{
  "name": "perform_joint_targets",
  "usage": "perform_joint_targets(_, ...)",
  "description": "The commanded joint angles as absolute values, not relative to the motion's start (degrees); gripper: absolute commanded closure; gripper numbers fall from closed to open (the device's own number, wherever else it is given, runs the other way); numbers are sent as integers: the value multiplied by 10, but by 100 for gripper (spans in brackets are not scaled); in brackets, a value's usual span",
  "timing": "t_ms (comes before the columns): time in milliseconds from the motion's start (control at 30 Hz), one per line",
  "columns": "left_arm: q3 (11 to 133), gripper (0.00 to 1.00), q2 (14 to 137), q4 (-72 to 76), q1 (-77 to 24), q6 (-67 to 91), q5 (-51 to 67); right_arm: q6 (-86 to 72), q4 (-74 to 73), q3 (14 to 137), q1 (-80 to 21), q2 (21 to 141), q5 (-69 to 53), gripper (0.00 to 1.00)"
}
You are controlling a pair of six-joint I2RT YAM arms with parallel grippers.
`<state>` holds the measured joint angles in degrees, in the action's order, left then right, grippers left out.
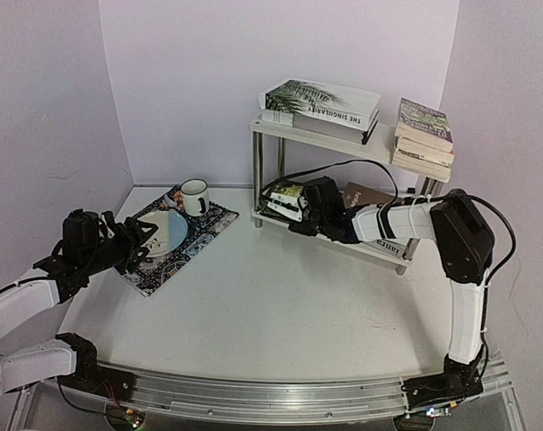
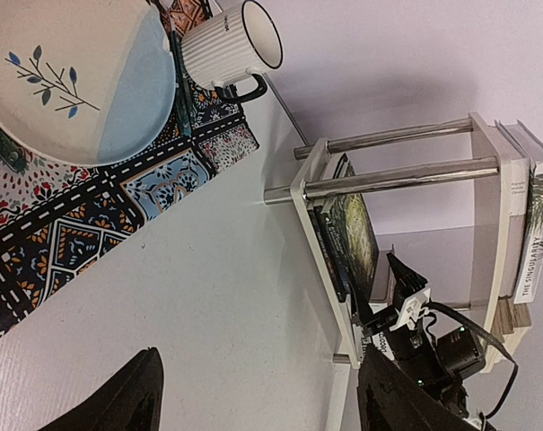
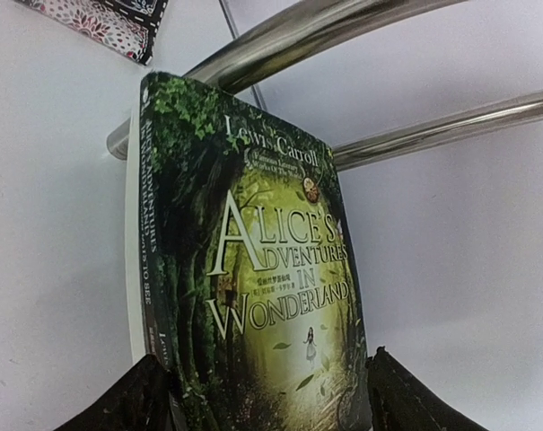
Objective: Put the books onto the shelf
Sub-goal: Place the book on the book pile on the shelf, then adjust the book at the book pile on the shelf.
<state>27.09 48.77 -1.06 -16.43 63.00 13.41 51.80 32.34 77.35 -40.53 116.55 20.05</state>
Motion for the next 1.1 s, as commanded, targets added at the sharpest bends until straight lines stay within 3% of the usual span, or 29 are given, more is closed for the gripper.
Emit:
perform_joint_targets(0,271,25,479,-2,-161,629,140,483,280,823,-405,1153,188,32)
perform_joint_targets(233,271,25,480,-3,-161,629,140,482,267,837,-402,1164,188,40)
perform_joint_targets(400,270,25,481,-2,-161,629,139,467,235,844,-401,1160,164,32)
perform_joint_targets(1067,269,25,479,-2,-161,629,140,464,201,866,-399,1188,161,39)
